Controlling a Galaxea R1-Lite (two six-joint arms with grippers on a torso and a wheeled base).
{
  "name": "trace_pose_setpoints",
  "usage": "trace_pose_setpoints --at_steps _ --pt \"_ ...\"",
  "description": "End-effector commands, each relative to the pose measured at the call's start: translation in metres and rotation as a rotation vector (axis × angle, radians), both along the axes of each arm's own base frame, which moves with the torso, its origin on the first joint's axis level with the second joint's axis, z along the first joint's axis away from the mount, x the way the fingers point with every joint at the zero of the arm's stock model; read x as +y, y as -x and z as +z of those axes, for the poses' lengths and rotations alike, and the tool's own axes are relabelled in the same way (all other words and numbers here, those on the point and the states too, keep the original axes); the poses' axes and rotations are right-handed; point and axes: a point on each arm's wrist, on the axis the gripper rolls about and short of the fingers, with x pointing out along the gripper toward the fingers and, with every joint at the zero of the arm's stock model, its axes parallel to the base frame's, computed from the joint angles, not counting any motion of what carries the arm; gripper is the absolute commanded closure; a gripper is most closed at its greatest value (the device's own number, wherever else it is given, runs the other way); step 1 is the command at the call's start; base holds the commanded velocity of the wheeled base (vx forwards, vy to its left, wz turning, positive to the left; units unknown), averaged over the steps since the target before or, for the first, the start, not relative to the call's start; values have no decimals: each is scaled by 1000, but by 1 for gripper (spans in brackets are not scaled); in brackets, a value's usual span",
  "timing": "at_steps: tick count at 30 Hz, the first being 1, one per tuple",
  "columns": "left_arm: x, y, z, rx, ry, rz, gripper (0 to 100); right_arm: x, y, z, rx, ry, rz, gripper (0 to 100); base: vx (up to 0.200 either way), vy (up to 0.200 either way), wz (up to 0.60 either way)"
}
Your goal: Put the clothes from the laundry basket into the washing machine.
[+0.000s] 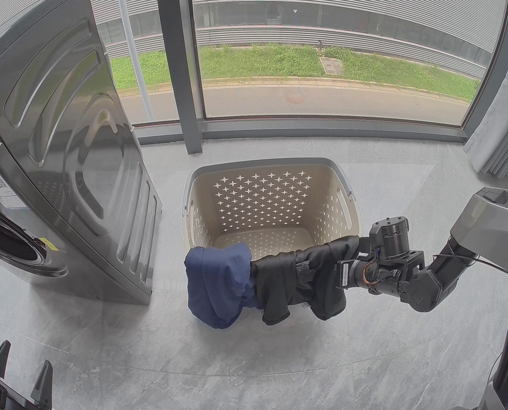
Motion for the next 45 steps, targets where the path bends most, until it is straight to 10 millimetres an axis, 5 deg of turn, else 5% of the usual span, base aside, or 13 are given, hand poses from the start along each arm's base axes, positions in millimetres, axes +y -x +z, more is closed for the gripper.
trace_pose_setpoints --at_steps 1,5,15,27,41,45 --pt "0 0 -4 3 0 0 0 -1 18 28 -53 -26 17 100 0 0 0" --pt "0 0 -4 3 0 0 0 -6 45 56 -106 -49 42 100 0 0 0" --pt "0 0 -4 3 0 0 0 -13 90 89 -172 -86 87 100 0 0 0" --pt "0 0 -4 3 0 0 0 -15 100 99 -215 -113 94 100 0 0 0" --pt "0 0 -4 3 0 0 0 -41 174 188 -600 -263 174 100 0 0 0" --pt "0 0 -4 3 0 0 0 -43 188 194 -632 -273 213 100 0 0 0"
